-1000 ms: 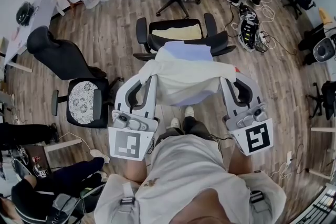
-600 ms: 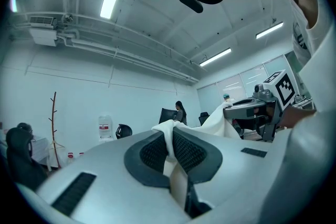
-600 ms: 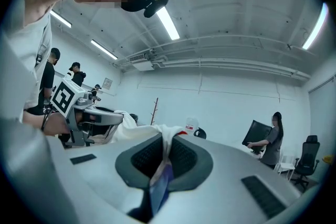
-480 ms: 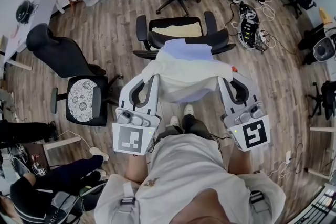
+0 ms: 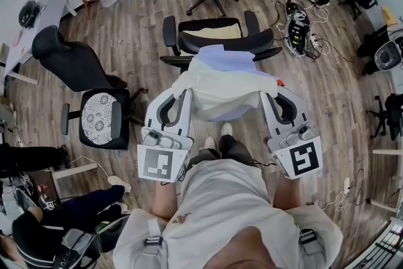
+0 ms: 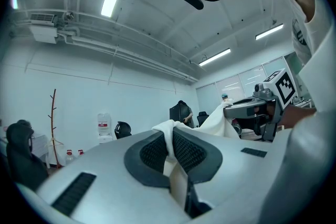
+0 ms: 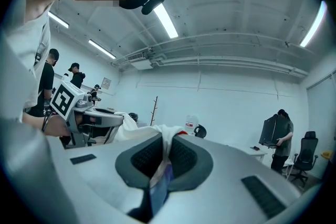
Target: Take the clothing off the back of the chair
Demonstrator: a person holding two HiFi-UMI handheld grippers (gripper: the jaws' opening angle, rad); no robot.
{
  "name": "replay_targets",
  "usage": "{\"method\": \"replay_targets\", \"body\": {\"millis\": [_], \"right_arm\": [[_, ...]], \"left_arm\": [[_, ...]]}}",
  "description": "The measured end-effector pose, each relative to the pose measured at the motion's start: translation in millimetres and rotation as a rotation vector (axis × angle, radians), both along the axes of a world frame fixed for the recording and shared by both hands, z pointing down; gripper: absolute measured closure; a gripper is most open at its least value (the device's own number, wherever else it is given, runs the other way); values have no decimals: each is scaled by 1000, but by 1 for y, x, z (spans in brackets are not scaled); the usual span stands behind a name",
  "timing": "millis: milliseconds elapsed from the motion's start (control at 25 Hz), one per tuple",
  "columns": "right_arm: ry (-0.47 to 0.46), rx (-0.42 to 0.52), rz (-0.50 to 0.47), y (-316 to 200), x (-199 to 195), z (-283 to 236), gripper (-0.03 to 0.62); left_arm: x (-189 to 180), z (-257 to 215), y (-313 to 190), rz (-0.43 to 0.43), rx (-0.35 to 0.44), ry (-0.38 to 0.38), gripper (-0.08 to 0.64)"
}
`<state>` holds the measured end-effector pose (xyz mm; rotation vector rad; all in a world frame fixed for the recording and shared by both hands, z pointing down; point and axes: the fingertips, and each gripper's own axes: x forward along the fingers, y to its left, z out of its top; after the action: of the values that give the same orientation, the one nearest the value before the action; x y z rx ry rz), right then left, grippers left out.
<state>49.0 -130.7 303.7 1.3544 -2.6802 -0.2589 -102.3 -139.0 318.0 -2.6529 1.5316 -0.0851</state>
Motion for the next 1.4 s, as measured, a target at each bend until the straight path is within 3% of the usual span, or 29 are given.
{"method": "replay_targets", "body": {"millis": [760,1400], "right_arm": [[-24,-43,37,17,11,21,565],[-52,-38,-49,29,45,29,565]], "left_arm": [[9,23,17,15,-53,18,534],[47,25,40,-70,-45,5,532]]}}
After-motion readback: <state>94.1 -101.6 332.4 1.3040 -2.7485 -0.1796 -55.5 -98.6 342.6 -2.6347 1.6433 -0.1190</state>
